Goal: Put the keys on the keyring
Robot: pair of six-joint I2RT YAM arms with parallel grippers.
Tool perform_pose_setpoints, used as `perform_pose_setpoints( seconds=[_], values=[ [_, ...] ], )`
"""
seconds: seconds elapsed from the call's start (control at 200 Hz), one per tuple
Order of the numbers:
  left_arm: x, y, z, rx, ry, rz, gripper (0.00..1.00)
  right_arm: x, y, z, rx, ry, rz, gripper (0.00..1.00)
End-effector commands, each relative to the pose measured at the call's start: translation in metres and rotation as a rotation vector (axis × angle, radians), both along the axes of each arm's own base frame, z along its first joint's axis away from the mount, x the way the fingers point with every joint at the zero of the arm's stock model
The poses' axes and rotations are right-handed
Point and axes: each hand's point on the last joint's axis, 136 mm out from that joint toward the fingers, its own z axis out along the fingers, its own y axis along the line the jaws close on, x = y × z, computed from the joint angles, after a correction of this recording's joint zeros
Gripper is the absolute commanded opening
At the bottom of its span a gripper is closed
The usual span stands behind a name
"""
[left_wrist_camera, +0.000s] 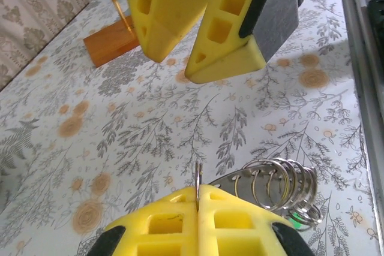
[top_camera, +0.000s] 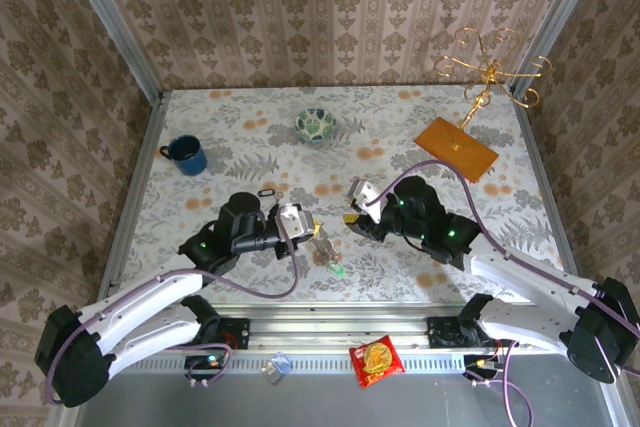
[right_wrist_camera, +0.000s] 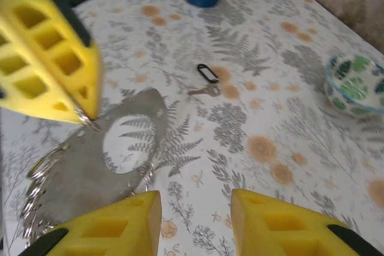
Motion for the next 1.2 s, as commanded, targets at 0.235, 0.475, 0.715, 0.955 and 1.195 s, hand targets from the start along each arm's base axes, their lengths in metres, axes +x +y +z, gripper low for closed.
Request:
perform_pose_setpoints(
  seconds=[0.235,0.475,0.715,0.955,1.195],
  values=[
    [0.021,0.017,0.027,0.03,0.003,0.155,0.0,0.031,-0.003,-0.003,0.11,0.145,-0.234,0.42],
    [0.04,0.053,0.044,0.04,-0.031,0.36,0.0,0.056,0.019,-0.015,0.044,0.294,-0.294,0.41],
    [0.069,0.113,0.048,0.032,-0.025,0.659,0.0,0.088,0.059,-0.027,0.036,0.4,-0.309,0.4],
    [0.078,0.167,0.054,-0.001,-0.022,0.885,0.0,0.122,0.098,-0.057,0.001,0.52,-0.368,0.38],
    [0.076,0.192,0.058,0.008,-0.031,0.985,0.0,0.148,0.139,-0.094,-0.011,0.582,-0.387,0.39]
  ],
)
